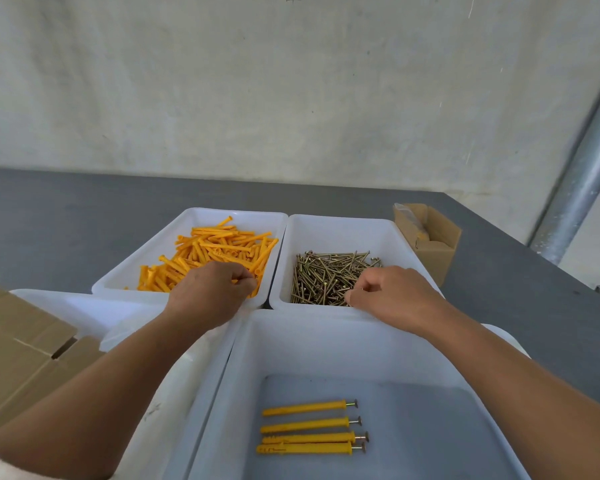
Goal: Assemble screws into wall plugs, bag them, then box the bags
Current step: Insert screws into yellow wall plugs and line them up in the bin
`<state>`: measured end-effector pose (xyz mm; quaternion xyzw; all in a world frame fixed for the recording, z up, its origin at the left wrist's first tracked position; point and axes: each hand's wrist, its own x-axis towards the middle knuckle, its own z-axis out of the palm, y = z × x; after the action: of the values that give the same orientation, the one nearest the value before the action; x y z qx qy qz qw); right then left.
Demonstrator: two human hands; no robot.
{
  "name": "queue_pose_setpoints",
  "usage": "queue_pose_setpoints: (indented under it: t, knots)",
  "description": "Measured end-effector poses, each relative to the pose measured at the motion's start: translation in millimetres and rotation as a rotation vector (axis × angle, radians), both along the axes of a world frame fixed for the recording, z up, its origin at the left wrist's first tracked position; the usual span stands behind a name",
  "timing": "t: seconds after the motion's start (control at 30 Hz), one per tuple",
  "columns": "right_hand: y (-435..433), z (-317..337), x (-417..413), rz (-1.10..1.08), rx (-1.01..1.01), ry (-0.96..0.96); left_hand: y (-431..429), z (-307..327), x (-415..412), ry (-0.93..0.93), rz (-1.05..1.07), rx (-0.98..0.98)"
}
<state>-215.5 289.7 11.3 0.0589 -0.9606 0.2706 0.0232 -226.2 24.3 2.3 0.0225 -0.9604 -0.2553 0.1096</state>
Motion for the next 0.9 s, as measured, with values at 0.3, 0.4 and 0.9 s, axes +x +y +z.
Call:
queue_pose_setpoints:
  t: [0.3,0.4,0.9]
  knots:
    - [-8.6,22.2,8.0,0.022,-0.126,0.058,-3.5,12.4,6.9,-0.128,-0.151,0.160]
    - [-8.8,24.3,8.7,0.031,-0.237,0.111,-2.9,15.2,10.2,-0.145,-0.165,0.127]
    - [-11.0,35.2,13.3,0.044,-0.642,0.176,5.4,42.7,21.0,0.398,-0.041,0.801]
